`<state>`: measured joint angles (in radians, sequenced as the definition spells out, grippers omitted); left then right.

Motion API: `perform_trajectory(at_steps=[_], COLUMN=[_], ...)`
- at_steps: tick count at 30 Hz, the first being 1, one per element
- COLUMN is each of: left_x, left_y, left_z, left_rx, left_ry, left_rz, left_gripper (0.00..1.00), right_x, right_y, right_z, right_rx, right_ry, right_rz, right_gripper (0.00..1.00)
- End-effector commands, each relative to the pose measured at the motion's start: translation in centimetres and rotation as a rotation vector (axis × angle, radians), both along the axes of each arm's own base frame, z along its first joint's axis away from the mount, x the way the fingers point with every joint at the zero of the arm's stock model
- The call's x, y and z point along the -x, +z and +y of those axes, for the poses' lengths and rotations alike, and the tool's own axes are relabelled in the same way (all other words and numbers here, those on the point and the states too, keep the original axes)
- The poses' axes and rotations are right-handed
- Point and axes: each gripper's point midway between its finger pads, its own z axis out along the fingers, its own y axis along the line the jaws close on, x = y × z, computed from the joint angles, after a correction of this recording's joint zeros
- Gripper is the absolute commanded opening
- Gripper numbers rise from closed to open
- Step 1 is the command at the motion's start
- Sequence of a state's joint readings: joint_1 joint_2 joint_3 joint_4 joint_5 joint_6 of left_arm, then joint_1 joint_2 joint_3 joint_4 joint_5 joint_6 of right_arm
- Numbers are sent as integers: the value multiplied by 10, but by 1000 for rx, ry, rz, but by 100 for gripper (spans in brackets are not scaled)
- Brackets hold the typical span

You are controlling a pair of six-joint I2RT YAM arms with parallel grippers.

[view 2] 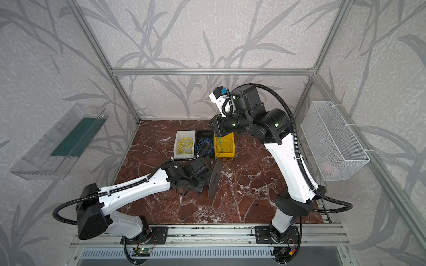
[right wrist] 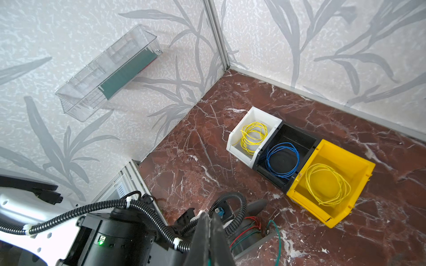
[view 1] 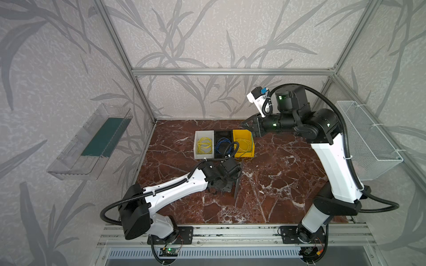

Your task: Wrap the cables

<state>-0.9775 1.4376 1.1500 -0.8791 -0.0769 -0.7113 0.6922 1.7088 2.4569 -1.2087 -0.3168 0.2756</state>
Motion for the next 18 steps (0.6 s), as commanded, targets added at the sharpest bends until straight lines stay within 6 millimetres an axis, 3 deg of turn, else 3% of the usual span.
perform_trajectory(at_steps=[1, 10, 18], left_x=[14, 9, 1], left_y=[-17, -29, -27], left_z=[20, 26, 26], left_rx=[-69, -114, -92], left_ry=[40, 58, 105], left_rz=[70, 99, 93], left_gripper=[0, 0, 0], right_x=[23, 46, 64], right_y=[32, 79, 94], right_z=[-4, -18, 6], right_rx=[-126, -274, -420], right_ry=[29, 53, 187], right_rz=[-9, -56, 38], right_gripper=[0, 0, 0])
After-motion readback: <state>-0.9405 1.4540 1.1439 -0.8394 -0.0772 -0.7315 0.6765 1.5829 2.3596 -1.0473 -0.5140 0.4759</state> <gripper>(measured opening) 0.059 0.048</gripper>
